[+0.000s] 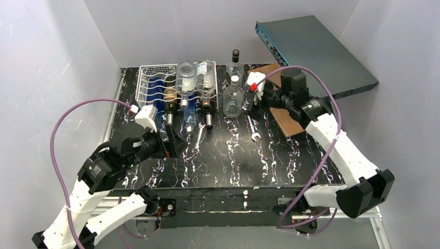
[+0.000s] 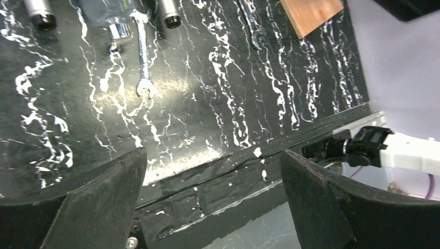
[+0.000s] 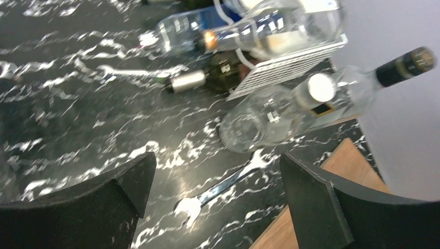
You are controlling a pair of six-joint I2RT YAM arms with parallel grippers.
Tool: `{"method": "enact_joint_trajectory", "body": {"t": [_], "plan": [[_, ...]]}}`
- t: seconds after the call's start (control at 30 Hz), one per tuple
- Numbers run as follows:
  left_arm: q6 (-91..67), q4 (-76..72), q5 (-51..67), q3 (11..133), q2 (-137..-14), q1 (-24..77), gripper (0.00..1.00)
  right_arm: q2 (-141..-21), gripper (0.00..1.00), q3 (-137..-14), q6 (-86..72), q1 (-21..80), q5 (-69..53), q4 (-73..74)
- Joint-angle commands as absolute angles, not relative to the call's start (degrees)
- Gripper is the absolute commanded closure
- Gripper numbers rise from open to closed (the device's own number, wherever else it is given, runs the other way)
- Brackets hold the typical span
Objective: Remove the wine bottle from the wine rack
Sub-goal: Pick up the wine bottle from the wine rack.
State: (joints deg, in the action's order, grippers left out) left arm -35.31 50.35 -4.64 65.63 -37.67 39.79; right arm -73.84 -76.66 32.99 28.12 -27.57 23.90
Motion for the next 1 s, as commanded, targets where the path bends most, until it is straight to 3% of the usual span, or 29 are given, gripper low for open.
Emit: {"method": "enact_joint_trajectory", "body": {"t": [0.0,0.5,0.83,0.97], "plan": [[-30.4,56.9,-9.0,72.3,-43.2,39.5,0.02,-68.5,0.02,-74.2,42.6,27.0,-33.8,35.9],[-23.5,53.4,-14.9,75.2,-53.6,39.4,0.02,-55.5,0.02,-57.3,41.1,23.5,-30.8,39.9],[-21.6,43.6,-16.2,70.2,-55.4,36.9,0.02,-62.6,0.02,-60.0,41.8,24.0,-20.3,54.8],[-21.2,39.3,-14.0,69.8,-57.3,33.6,0.02,-62.6,0.02,-57.3,39.1,24.2,-22.5,51.9]]}}
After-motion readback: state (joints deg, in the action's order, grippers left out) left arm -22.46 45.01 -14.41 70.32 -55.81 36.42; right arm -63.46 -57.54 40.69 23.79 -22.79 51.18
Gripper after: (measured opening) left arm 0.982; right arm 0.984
